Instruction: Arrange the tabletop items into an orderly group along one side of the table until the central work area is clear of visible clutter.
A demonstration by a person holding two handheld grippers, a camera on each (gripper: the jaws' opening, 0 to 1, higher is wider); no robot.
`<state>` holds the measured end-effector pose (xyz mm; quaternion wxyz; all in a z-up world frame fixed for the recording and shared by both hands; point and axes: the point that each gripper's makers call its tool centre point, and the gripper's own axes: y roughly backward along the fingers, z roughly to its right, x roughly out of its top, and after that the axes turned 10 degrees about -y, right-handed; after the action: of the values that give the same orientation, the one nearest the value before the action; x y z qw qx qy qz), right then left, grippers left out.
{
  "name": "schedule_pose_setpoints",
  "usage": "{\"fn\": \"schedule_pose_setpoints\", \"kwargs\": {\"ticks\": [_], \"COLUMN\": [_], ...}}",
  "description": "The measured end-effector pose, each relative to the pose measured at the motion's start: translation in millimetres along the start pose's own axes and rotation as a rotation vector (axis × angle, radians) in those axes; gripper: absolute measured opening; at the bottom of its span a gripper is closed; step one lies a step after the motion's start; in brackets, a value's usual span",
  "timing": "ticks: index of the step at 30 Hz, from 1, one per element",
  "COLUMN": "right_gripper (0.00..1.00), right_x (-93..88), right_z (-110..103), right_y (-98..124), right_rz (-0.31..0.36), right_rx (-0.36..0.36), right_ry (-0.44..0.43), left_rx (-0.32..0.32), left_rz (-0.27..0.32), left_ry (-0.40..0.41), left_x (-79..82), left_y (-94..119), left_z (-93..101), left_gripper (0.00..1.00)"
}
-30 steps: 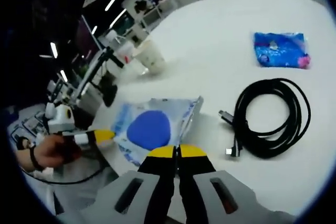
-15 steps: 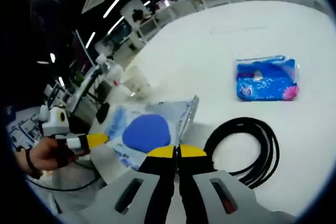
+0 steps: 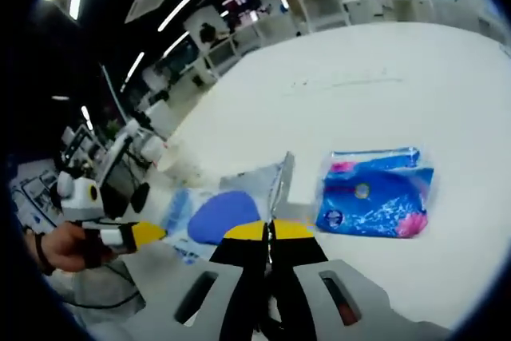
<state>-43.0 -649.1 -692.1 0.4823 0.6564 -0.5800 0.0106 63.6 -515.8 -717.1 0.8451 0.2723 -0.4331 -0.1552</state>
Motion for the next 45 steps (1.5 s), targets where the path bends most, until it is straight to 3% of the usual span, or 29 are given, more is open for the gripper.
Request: {"fn": "schedule_pose_setpoints", "kwargs": {"ticks": [5, 12, 19, 23, 26, 36, 42, 45], "right_gripper": [0.00, 0.00, 0.00, 0.00, 0.00, 0.00, 0.00, 0.05], "right_x": [10.3, 6.3, -11.7, -14.1, -8.2, 7.4, 5.6, 8.6], "right_z": [2, 5, 17, 27, 29, 37, 34, 32], "right_y": [-8, -25, -48, -57, -58, -69, -66, -61], "right_rz": [0.008, -0.024, -0.057, -0.043, -0.007, 0.022, 0.021, 0.027], "right_rx": [-0.002, -0.004, -0.034, -0.060, -0.071, -0.092, -0.097, -0.096], "right_ry": [0.011, 0.031, 0.050, -0.012, -0.066, -0.138, -0.112, -0.071], "left_rx": [0.023, 0.060, 0.085, 0.096, 0.103, 0.099, 0.090, 0.079], "left_rz": [0.023, 0.058, 0.040, 0.044, 0.048, 0.071, 0.078, 0.075], "left_ry": [0.047, 0.098, 0.095, 0.104, 0.125, 0.166, 0.167, 0.152], "left_x": [14.0, 32.2, 25.8, 25.8, 26.9, 34.8, 36.5, 37.3], "left_y": [-16, -31, -43, -47, -49, -54, -53, -52], "left_z": [-8.6, -23.7, -35.3, -40.5, -46.1, -49.7, -50.4, -49.4], "left_gripper": [0.00, 0.00, 0.00, 0.00, 0.00, 0.00, 0.01, 0.02]}}
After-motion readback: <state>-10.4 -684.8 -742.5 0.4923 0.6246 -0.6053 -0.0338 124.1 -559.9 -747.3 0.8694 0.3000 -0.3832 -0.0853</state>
